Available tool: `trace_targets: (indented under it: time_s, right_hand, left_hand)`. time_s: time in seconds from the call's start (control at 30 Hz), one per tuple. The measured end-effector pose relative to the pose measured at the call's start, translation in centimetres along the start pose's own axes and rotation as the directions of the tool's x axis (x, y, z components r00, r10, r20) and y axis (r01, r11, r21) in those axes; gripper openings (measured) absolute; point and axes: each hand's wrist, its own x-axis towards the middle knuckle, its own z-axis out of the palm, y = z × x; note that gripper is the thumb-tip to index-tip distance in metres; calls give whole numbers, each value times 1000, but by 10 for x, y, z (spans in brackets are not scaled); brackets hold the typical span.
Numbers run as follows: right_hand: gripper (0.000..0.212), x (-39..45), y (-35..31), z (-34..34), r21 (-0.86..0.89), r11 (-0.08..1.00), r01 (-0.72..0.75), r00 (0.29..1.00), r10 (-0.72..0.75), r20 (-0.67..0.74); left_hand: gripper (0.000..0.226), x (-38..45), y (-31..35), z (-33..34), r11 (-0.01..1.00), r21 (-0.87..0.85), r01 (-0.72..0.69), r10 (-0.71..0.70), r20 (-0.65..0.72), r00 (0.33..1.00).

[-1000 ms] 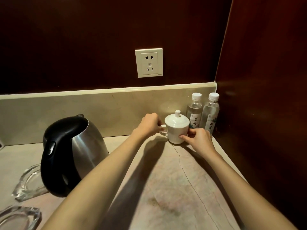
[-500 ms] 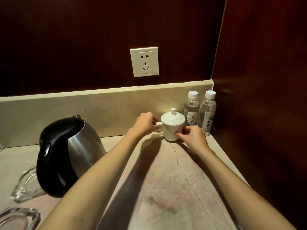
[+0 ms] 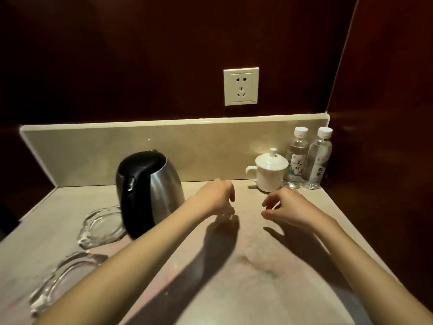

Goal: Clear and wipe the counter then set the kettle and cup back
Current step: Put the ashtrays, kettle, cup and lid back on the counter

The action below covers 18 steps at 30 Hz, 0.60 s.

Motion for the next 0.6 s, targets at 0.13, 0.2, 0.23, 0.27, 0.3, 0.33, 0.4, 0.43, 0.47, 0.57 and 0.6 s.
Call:
trace_targets:
  time_s: [0.13,0.2,0.23,0.27,0.3,0.33,0.4,0.43,0.47,0.57,0.6]
  right_hand:
    - [26,-20,-43,10,-50,996,71,997,-69,39]
    - [26,-29,-63,20,-52,994,91,994,-87,69]
    - [27,-34,-73,25,-56,994,98,992,-93,79]
    - [27,-40,-84,31,-61,993,105,991,-100,90]
    - [28,-46,-94,37,-69,992,110,990,-103,98]
    - [28,-50,-103,42,-78,991,113,989,-104,105]
    - [29,-59,-122,55,-82,990,114,988,-104,118]
    - [29,-63,-131,62,-77,990,119,987,-109,121]
    - [29,-66,-140,68,-70,989,127,986,-118,121]
    - [30,-75,-165,86,-54,987,151,981,-143,133]
    - [31,-76,-173,92,-52,985,165,977,-156,142]
  left_hand:
    - [34,-53,-13,15,999,16,-31,30,15,999]
    - [32,-80,-23,19,998,34,-53,52,15,999]
    - [32,-93,-29,19,997,48,-56,56,15,998]
    - [33,-106,-37,17,996,65,-55,54,15,998]
    - [34,-118,-44,14,995,80,-56,55,15,998]
    - [36,-130,-51,10,994,92,-61,60,14,998]
    - [37,-154,-67,3,991,107,-79,77,23,997]
    - [37,-167,-75,0,991,109,-83,79,33,996]
    - [37,-178,-83,-3,991,109,-82,78,40,996]
    - [32,-206,-106,-10,990,128,-61,57,36,998]
    - [32,-215,-114,-11,990,133,-39,35,35,999]
